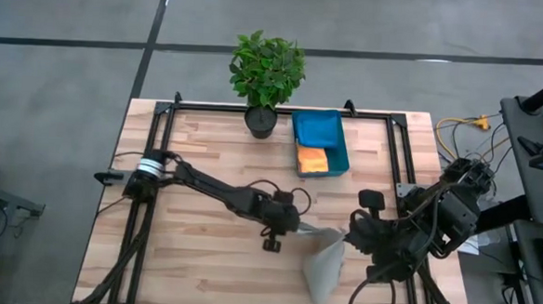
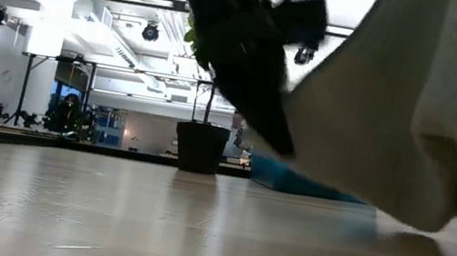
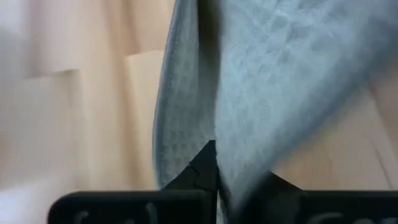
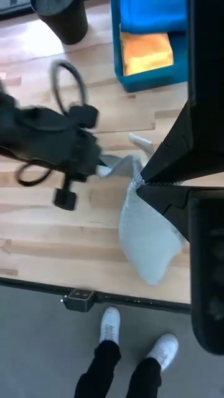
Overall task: Fold microfiber towels
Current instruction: Fold the gray microfiber towel
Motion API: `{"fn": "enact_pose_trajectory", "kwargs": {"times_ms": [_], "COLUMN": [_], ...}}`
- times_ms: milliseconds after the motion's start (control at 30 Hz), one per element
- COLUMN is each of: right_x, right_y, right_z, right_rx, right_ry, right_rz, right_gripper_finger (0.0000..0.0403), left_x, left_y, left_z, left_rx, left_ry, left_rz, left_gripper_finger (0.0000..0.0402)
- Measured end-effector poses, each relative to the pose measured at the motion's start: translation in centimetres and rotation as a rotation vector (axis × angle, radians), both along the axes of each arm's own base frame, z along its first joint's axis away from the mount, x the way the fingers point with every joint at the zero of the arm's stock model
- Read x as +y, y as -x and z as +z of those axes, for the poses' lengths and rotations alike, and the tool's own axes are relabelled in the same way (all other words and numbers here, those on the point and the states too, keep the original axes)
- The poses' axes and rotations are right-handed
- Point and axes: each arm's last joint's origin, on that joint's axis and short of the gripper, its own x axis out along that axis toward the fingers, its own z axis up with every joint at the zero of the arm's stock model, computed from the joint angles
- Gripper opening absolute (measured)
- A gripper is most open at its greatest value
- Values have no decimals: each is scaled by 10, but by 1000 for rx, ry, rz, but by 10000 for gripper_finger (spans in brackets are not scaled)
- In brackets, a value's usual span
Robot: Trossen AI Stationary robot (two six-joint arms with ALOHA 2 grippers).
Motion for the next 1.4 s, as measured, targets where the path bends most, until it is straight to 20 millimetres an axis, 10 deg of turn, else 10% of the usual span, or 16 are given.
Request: {"fn": "enact_pose_trajectory", "kwargs": {"times_ms": [467, 833, 1067, 1400], "right_x": [-12, -28, -2, 80], "right_y": [-14, -25, -13, -1], "right_z": [-12, -14, -15, -56], "right_rx": [-94, -165, -220, -227], "right_ry": [159, 280, 166, 45], "right_rz": [-190, -298, -302, -302], "right_gripper_finger": [9, 8, 8, 8], "left_x": [31, 40, -5, -122], "left_y": [134, 224, 241, 230], "left_z": [144, 193, 190, 150], "left_rx": [-36, -62, -27, 34], "left_ry": [-173, 22, 208, 271], "left_rz": [99, 368, 394, 413], "left_gripper_finger": [0, 0, 0, 0]}}
